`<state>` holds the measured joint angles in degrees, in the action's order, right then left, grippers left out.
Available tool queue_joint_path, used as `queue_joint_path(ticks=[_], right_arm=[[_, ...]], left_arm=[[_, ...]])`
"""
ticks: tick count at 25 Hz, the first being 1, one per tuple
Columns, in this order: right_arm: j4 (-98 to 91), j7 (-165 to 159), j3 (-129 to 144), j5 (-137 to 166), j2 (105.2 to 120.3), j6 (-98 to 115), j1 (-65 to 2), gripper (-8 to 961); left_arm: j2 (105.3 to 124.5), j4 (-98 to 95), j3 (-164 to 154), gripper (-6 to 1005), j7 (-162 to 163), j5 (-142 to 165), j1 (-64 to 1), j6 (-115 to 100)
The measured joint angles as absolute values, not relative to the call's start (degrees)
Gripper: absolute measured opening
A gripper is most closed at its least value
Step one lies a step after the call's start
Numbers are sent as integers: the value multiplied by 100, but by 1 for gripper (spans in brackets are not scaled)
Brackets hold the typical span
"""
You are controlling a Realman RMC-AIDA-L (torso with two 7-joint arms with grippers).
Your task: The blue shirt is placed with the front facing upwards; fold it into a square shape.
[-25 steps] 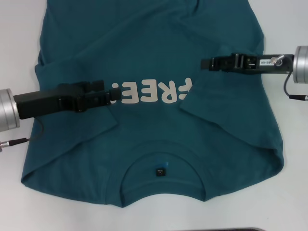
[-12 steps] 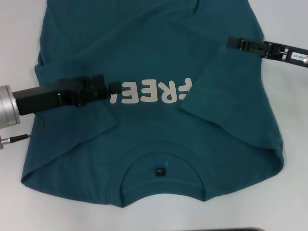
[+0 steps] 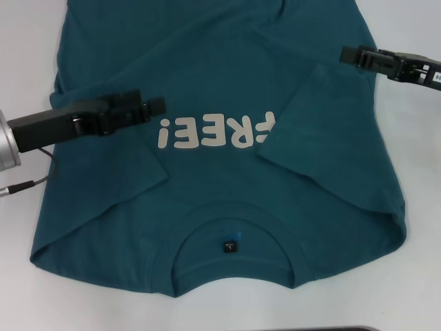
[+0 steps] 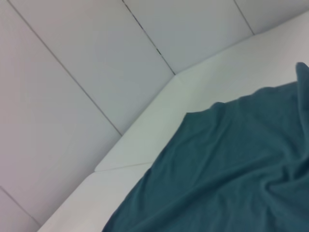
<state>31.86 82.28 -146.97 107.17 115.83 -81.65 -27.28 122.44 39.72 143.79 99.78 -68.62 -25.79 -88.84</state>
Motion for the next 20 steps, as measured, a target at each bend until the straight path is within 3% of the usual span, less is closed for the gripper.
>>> queue_joint_path(ticks=[13,15,20], right_arm=[[3147,8583,-14801,10681,11640,-8534,-2664,902],[3147,8590,-14801,10670,11644,-8602,-2645,944],[3147,8592,-14775,10669,11649,-8674,-2639,944]], left_arm=[[12058,4019,14402,870,10160,-6816,-2232,-8990],[11988,4038,14399,871,10173,-6805,-2122,-9012],[11772,4035,14414,861,10298,-6734,-1887,-9024]])
